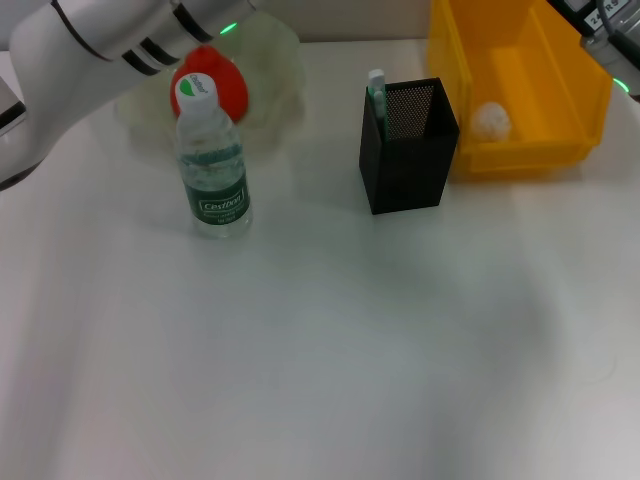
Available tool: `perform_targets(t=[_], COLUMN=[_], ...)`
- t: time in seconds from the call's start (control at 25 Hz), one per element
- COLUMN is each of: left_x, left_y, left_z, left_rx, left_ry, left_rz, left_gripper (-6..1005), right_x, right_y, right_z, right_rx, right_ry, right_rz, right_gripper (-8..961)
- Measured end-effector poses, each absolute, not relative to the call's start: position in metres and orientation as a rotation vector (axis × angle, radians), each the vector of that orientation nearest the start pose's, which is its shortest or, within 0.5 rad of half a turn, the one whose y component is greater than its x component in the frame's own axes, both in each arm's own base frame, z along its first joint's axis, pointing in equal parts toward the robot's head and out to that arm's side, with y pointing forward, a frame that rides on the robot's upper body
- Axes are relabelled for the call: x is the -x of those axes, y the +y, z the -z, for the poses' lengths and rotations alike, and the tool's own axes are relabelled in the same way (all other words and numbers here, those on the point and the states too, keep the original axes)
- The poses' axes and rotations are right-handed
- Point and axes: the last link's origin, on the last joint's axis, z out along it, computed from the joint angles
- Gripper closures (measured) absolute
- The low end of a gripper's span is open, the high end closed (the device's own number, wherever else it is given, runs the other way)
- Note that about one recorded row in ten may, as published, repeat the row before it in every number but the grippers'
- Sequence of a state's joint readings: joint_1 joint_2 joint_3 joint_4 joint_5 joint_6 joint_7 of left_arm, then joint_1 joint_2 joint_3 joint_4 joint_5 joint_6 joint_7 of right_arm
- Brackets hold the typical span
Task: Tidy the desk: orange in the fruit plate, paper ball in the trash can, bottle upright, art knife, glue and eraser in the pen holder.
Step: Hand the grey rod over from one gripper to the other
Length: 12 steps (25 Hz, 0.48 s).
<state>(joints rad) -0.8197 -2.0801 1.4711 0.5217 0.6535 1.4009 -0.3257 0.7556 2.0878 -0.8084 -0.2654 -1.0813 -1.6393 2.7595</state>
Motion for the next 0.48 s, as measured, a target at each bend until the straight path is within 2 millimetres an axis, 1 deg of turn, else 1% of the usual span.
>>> perform_targets(t=[0.08, 0.28, 0.48], left_x=[0.0563, 0.0567, 0.0572], left_y=[0.3858, 0.3863, 0.3876], left_z=[0.0116, 0.0111, 0.0116], left_rx=[2.033, 2.004, 2.003], left_ry=[0.708, 0.742, 0.742], left_rz=[1.285, 1.26, 1.246], left_gripper=[836, 837, 838], right_x=[-0.1525, -0.1576, -0.1583], right_y=[0.3787, 0.3771, 0.3769], right_z=[-0.0178, -0.0188, -0.019], right_rx=[-1.084, -1.067, -1.064], right_ry=[-1.72, -1.727, -1.728], right_rz=[1.434, 1.448, 1.45], right_gripper=[395, 447, 475])
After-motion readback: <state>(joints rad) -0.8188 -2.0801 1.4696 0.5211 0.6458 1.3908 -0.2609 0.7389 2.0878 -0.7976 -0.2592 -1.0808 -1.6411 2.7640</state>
